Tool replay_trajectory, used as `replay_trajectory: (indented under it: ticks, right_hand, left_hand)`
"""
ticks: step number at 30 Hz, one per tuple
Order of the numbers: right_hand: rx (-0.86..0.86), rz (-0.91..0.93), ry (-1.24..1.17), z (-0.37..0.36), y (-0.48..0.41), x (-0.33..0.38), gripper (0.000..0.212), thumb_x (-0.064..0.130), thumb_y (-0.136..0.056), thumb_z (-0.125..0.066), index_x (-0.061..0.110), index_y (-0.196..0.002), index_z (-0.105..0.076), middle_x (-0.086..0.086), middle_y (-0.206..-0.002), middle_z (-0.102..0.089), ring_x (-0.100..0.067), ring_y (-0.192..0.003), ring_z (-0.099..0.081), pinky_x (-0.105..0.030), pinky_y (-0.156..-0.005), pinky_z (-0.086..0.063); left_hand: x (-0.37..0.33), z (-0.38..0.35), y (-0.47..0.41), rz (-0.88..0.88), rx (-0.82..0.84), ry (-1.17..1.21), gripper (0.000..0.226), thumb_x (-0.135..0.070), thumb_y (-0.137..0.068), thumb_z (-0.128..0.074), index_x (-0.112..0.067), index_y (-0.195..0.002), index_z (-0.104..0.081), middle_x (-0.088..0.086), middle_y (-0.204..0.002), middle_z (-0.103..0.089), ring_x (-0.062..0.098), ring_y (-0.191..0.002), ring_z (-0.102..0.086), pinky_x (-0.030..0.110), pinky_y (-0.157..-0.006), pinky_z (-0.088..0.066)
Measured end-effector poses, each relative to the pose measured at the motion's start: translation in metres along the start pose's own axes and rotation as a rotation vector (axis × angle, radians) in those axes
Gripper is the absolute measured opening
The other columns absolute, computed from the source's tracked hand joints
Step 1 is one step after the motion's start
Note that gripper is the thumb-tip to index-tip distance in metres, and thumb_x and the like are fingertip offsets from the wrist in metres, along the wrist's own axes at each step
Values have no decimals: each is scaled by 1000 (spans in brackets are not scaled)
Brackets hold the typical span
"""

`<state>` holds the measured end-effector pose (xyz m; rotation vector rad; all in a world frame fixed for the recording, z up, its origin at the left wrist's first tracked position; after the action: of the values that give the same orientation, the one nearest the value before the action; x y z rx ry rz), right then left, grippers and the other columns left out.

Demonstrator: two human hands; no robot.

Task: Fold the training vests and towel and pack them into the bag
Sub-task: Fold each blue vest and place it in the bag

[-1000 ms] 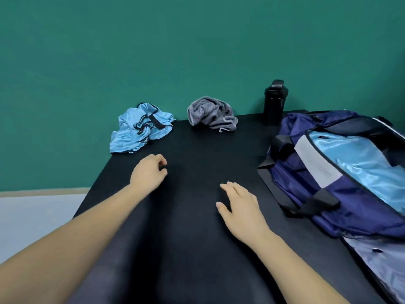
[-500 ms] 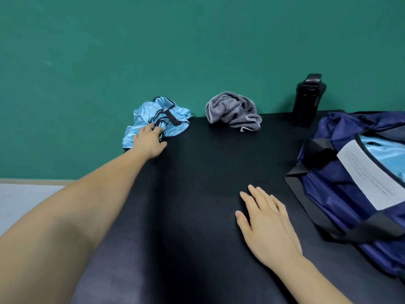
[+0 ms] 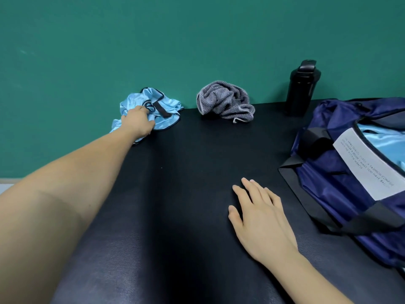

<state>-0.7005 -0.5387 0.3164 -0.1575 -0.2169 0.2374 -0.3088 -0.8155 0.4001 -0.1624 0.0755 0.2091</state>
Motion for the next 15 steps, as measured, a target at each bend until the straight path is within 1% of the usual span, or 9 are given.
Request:
replay_trajectory:
  ticks: [3,5,6,8,9,11,15]
  right_hand:
    - [-7,-1,-8,1,0,0,59,52,-106,-29,24,-154,-50,0,-166,-40,-19,-158,-28,-43,-127,-24]
    - [-6,-1,-5,0,-1,0,60,52,-106,-29,24,-154,-50,0,-166,-40,-19,-158,-28,-43,-127,-24]
    - [-5,-1,-3,0,-1,0,60,52,-106,-29,24,-154,-50,0,-166,-40,-19,-158,-28,-43,-128,-23]
    - [-9,-5,-10,1,-1,0,61,53,-106,-28,24,-154,-51,0,-166,-41,-19,-158,-29,-44,-127,-24]
    - [-9,-6,-17,1,-1,1,61,53,-105,-27,24,-154,-51,0,-166,-41,-19,-158,-30,-44,-127,-24]
    - [-10,-3,-23,1,-1,1,63,53,-105,-25,24,-154,-50,0,-166,-40,-19,-158,-29,-44,-128,-24]
    - [-3,1,-37,3,-1,1,66,54,-104,-20,25,-157,-46,0,-169,-36,-18,-159,-25,-43,-129,-20]
  left_hand:
    - [-1,18,3,4,-54,74,43,-36,-101,-57,-14,-136,-67,14,-147,-55,41,-129,-56,51,-106,-46]
    - [-6,36,7,-18,-105,134,36,-29,-99,-55,-12,-125,-72,17,-140,-59,42,-118,-61,46,-97,-51]
    - [-9,48,11,-26,-135,171,34,-25,-99,-55,-12,-124,-73,17,-139,-60,43,-117,-61,45,-98,-52]
    - [-16,74,20,-36,-195,240,38,-19,-101,-52,-10,-134,-69,17,-145,-57,42,-123,-60,45,-104,-50]
    - [-20,88,25,-45,-222,268,40,-18,-102,-51,-9,-138,-66,16,-149,-55,41,-123,-60,45,-104,-50]
    - [-29,115,38,-63,-265,340,41,-17,-103,-48,-12,-139,-65,10,-150,-54,36,-121,-61,44,-101,-52]
    - [-52,169,70,-109,-344,477,41,-17,-101,-50,-20,-138,-65,1,-147,-58,23,-127,-59,37,-109,-47]
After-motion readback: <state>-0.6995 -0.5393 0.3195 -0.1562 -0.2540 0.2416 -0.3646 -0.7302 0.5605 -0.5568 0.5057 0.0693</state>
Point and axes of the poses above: each hand's wrist, its own y-axis away from the middle knuckle, its own z-axis out of the back of the hand, x = y × z, the point moved 6 cm from there along -y, towards the middle knuckle
